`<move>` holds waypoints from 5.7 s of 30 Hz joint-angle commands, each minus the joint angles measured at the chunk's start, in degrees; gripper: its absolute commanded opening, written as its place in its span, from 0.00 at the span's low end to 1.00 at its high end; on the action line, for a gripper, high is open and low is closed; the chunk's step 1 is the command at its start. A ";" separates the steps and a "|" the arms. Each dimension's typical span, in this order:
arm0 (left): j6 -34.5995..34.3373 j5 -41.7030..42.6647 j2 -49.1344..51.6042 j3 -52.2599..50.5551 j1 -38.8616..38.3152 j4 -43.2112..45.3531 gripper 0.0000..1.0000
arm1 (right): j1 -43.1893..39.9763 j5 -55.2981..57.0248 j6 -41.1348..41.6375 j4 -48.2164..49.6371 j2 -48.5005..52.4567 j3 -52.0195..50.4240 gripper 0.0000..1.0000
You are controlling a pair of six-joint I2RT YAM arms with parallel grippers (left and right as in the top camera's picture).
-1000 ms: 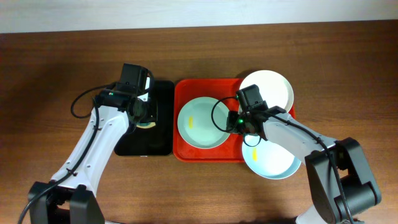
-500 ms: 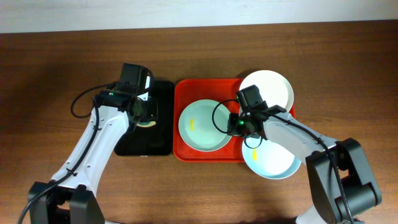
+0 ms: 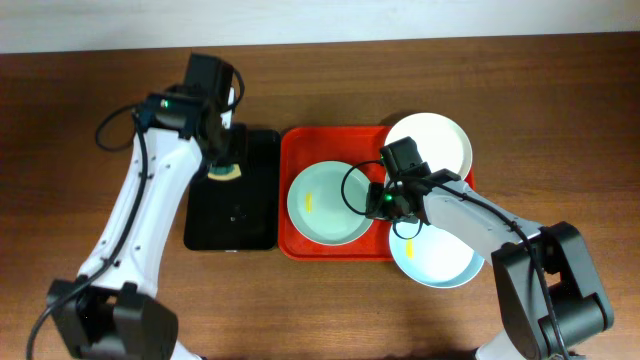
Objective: Clean dirty plates on tray and stack at the side
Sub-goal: 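Lower the sponge onto the light green plate with the left gripper, then scrub the light green plate with the sponge in the left gripper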
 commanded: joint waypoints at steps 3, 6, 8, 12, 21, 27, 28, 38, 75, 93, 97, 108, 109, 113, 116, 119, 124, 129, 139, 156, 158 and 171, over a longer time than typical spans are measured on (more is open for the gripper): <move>0.94 7.32 5.79 2.08 -2.75 0.37 0.00 | 0.63 -0.52 0.22 1.05 0.22 -0.96 0.04; 0.90 10.38 8.37 2.03 -5.79 0.94 0.00 | 0.63 -2.86 0.22 2.80 0.22 -0.94 0.04; -0.02 11.34 10.23 2.03 -7.96 1.97 0.00 | 0.63 -2.80 0.20 2.80 0.22 -0.96 0.04; -4.50 11.37 13.55 2.03 -11.32 3.82 0.00 | 0.63 -2.78 0.20 2.58 0.22 -0.96 0.04; -10.12 11.32 19.39 2.03 -14.88 4.70 0.00 | 0.52 -2.78 8.17 2.36 0.20 -0.94 0.04; -10.10 11.13 19.61 2.03 -14.86 5.29 0.00 | 0.52 -1.49 1.53 6.23 0.20 -0.90 0.26; -10.10 11.13 19.61 2.03 -14.86 5.29 0.00 | 0.52 -0.28 1.53 6.34 0.20 -0.90 0.17; -9.86 11.15 19.61 2.01 -14.88 5.27 0.00 | 0.59 2.29 1.53 4.26 0.22 -1.07 0.04; -5.11 4.20 26.69 -1.27 -17.00 11.91 0.00 | 0.11 2.86 2.16 1.68 -0.28 -0.96 0.04; 1.07 28.09 33.35 -2.73 -17.25 14.62 0.00 | 0.15 3.04 2.16 1.70 -0.15 -0.96 0.04; 2.01 31.61 31.52 -2.05 -16.87 15.41 0.00 | 0.15 3.04 2.16 1.70 -0.15 -0.96 0.04; 0.00 21.24 13.11 -1.70 -13.62 14.05 0.00 | 0.15 2.97 2.12 1.68 -0.15 -0.96 0.04; 0.00 19.69 12.57 -1.70 -13.64 13.25 0.00 | 0.15 2.86 1.70 1.68 -0.15 -0.96 0.04; 0.02 17.18 12.83 -2.78 -13.73 12.22 0.00 | 0.15 2.56 1.29 1.70 -0.15 -0.96 0.04; 0.00 17.20 12.83 -5.51 -13.73 13.31 0.00 | 0.15 1.57 1.05 2.12 -0.15 -0.96 0.04; 0.02 17.22 12.83 -9.22 -13.73 16.98 0.00 | 0.15 -2.32 -3.74 3.93 -0.15 -0.96 0.04; -0.26 17.20 12.83 -14.53 -13.73 23.41 0.00 | 0.15 -2.19 -3.87 3.87 -0.11 -0.96 0.04; -1.27 17.00 12.83 -15.23 -13.73 25.57 0.00 | 0.46 -2.82 -7.93 3.89 -0.11 -0.96 0.04; -7.56 11.23 12.83 -16.15 -14.36 25.09 0.00 | 0.59 -2.80 -8.94 3.96 -0.11 -0.96 0.04; -7.76 5.49 12.83 -17.81 -16.74 25.24 0.00 | 0.59 -2.58 -8.96 4.74 1.84 -0.96 0.04; -7.76 5.46 12.94 -17.81 -16.74 25.33 0.00 | 0.59 -2.60 -8.96 4.81 1.84 -0.96 0.04; -7.72 9.51 19.37 -17.81 -16.74 26.80 0.00 | 0.59 -2.60 -8.96 5.07 1.84 -0.96 0.04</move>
